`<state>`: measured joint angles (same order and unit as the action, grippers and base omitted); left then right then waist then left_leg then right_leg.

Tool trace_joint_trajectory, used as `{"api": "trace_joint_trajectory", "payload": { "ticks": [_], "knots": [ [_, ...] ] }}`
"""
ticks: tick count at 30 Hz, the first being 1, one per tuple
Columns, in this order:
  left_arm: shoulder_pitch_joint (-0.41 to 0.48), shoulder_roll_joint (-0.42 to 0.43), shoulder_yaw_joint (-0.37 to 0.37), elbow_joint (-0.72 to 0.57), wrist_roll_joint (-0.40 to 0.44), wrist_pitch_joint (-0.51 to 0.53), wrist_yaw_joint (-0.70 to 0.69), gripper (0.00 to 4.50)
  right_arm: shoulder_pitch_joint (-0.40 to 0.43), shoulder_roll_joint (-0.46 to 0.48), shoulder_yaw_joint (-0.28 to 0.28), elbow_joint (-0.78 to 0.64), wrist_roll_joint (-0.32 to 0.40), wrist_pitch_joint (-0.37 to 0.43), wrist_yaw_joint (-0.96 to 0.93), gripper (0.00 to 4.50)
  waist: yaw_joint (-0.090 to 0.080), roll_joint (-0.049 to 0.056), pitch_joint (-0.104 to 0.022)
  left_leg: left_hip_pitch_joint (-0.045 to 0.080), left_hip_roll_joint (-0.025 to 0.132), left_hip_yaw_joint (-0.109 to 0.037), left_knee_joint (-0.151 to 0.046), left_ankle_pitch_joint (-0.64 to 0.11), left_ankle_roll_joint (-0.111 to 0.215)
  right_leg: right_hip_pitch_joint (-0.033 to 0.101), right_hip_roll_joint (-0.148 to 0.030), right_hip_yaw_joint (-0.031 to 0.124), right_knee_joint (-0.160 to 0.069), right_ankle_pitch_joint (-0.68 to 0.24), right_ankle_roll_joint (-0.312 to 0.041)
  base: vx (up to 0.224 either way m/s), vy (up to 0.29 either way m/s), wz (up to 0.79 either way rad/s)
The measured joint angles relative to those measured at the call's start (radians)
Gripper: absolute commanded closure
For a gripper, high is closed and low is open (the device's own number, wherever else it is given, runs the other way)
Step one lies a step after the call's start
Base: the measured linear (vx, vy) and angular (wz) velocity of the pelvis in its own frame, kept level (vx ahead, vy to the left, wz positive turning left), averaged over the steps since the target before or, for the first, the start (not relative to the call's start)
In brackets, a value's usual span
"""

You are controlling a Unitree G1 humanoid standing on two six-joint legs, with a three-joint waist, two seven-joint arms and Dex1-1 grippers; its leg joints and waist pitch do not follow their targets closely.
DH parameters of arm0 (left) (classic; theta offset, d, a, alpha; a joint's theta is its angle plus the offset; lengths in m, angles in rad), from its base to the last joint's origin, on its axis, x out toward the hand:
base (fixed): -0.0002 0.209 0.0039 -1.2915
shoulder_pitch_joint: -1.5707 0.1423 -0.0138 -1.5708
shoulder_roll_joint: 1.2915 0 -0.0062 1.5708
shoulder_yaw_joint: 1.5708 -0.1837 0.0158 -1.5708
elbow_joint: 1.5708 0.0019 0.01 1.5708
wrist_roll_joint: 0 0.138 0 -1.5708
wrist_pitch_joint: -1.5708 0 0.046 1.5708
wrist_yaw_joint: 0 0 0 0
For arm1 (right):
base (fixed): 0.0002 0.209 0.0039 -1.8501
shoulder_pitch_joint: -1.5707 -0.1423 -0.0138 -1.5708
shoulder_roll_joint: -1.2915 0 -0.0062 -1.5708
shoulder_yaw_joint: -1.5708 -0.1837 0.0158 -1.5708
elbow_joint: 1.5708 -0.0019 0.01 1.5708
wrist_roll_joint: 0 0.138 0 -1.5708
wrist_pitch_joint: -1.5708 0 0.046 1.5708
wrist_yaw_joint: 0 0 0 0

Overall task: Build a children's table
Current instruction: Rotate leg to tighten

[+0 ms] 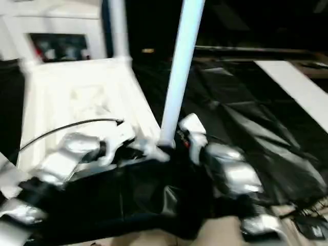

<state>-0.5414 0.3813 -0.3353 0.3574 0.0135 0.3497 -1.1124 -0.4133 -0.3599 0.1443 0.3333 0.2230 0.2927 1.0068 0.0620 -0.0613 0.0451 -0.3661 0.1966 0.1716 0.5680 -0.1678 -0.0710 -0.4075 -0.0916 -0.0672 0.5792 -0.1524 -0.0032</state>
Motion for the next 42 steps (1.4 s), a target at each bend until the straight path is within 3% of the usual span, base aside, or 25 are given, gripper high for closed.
{"api": "trace_joint_trajectory", "payload": {
  "ticks": [5,9,16,26,33,42],
  "knots": [
    [0.013,0.078,-0.013,-0.028,-0.032,-0.021,-0.132,4.5,0.022,-0.098,0.021,-0.058,0.013,0.002,0.131,1.44,0.01,0.0,0.0,-0.001,0.001,0.004,0.0,0.0,0.0,0.0,0.0,0.001,-0.001,-0.002,0.001,0.0,0.0,0.0],
    [0.015,0.085,-0.019,-0.041,-0.041,0.005,-0.167,4.5,0.023,-0.127,0.022,-0.057,0.022,0.011,0.175,1.44,0.015,-0.002,0.001,0.0,0.002,0.004,0.002,0.0,0.0,0.0,0.0,0.001,0.001,-0.002,0.001,0.0,0.0,0.0],
    [0.019,0.092,-0.031,-0.056,-0.042,0.013,-0.181,4.5,0.023,-0.135,0.024,-0.064,0.037,0.03,0.215,1.44,0.023,-0.002,0.001,0.0,0.002,0.004,0.002,0.0,0.0,0.0,0.0,0.0,0.002,-0.001,0.0,0.0,0.0,0.0],
    [0.02,0.097,-0.036,-0.052,-0.051,0.005,-0.195,4.5,0.014,-0.082,0.076,-0.09,0.041,0.046,0.223,1.44,0.027,-0.003,0.0,0.0,0.002,0.004,0.005,0.0,0.0,0.0,0.0,0.0,0.004,-0.001,0.0,0.0,0.0,0.0],
    [0.021,0.095,-0.036,-0.05,-0.051,0.004,-0.192,4.5,0.007,-0.084,0.08,-0.077,0.04,0.052,0.219,2.13,0.029,-0.003,0.0,0.0,0.003,0.004,0.006,0.0,0.0,0.0,-0.001,0.0,0.006,-0.001,0.0,0.0,0.0,0.0],
    [0.022,0.102,-0.035,-0.048,-0.054,-0.001,-0.187,4.5,-0.01,-0.067,0.081,-0.058,0.036,0.067,0.21,2.47,0.028,-0.004,0.0,0.001,0.003,0.004,0.009,0.0,0.0,0.0,-0.001,0.001,0.011,-0.001,0.001,0.0,0.0,0.0]
  ]
}}
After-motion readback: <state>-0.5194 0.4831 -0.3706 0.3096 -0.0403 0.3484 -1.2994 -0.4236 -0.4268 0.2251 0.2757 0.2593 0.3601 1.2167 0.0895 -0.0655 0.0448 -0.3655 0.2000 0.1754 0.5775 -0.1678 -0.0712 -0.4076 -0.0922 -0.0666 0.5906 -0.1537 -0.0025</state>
